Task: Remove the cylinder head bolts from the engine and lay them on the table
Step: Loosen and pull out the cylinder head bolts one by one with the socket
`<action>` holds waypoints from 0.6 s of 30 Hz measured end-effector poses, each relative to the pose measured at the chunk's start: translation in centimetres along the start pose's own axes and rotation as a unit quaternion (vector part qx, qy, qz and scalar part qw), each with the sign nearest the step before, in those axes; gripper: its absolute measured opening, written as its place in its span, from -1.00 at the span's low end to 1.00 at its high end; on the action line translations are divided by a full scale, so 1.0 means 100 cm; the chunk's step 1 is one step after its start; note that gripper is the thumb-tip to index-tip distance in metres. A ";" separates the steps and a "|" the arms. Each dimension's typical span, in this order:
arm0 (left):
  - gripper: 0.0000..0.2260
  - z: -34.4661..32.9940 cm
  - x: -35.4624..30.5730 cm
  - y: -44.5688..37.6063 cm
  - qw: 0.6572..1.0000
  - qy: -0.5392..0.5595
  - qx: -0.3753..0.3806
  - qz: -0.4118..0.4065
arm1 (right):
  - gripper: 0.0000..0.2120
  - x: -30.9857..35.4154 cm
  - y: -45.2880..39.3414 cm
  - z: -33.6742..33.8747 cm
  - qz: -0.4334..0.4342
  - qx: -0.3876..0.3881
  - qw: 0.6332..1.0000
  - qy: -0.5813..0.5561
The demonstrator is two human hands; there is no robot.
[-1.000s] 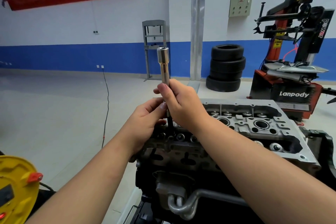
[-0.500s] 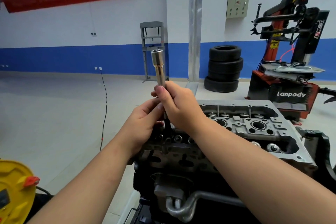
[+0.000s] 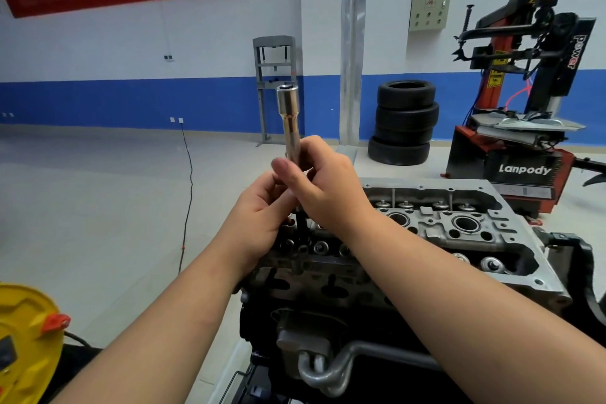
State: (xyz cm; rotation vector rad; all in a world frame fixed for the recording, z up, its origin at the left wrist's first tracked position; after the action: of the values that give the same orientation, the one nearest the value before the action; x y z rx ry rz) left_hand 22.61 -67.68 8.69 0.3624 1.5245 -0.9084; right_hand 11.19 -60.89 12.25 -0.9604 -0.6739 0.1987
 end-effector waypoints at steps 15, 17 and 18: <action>-0.78 0.002 0.005 -0.001 1.000 0.017 -0.016 -0.020 | -0.78 0.001 0.001 0.001 0.034 -0.019 0.999 0.016; -0.74 0.004 0.007 -0.003 1.000 0.023 -0.011 -0.003 | -0.79 -0.001 0.001 0.000 0.013 -0.007 1.000 0.020; -0.72 0.006 0.007 -0.003 1.000 0.026 0.001 0.006 | -0.77 -0.001 0.000 0.000 -0.004 0.008 1.000 0.018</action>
State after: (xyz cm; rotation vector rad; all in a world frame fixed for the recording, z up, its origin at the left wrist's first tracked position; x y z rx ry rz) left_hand 22.67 -68.46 8.16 0.3993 1.5669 -0.8967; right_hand 11.12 -60.94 12.16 -0.9435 -0.6417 0.1781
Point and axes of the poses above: each hand's wrist, its own y-axis away from the middle knuckle, its own z-axis out of the back of the hand, x = y × z, the point moved 1 cm from there along -y, towards the middle knuckle, and after that the axes turned 4 degrees about z, right-handed, at the moved point
